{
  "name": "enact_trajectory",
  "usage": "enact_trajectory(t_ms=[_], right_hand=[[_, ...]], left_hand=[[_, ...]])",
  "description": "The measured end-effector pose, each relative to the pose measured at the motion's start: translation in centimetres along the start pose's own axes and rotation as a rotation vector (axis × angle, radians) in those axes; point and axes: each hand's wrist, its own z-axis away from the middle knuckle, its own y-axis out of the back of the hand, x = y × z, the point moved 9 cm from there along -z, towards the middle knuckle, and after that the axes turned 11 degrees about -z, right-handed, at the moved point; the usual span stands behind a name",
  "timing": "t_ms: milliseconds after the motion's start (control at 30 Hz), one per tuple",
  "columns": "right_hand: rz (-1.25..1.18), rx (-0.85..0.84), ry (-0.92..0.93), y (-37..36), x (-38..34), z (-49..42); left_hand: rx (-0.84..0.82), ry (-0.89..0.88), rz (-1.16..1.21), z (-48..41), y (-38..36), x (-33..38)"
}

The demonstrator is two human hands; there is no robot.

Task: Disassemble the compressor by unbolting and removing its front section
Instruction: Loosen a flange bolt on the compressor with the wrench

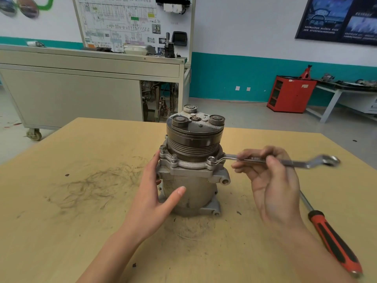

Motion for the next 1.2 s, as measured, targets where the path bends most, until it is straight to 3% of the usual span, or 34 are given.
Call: enact_trajectory(t_ms=[167,300,400,567,933,1000,1100,1200], right_hand=[[-0.206,0.106,-0.392,1.1,3.6,-4.0],[-0.272,0.053,-0.469,0.6,3.9,-4.6],[-0.192,-0.02,-0.26,0.7,1.1,-4.2],[0.384,-0.257,0.207,-2.9,-3.3,-0.2],[0.7,-0.411,0.521,-5.5,-3.2,4.3],[0.614,-0.351,0.46,-4.7,-2.7,3.8],[0.184,-0.114,0.142,-1.6,-0.9,1.0],[-0.106,-0.025,-0.171,0.0,1.5,-2.0]], left_hand=[[-0.001,0.001,0.005,0.0,0.0,0.1],[-0.003,0.016,-0.002,0.1,0.0,0.1],[-0.014,0.023,0.005,0.1,0.0,0.0],[-0.017,0.025,0.013,0.0,0.0,0.0],[0.019,-0.013,0.018,0.0,0.2,0.1],[0.018,-0.014,0.027,-0.1,0.2,0.1],[0.018,-0.014,0.035,-0.1,0.2,0.1],[0.015,-0.009,0.027,-0.1,0.2,0.1]])
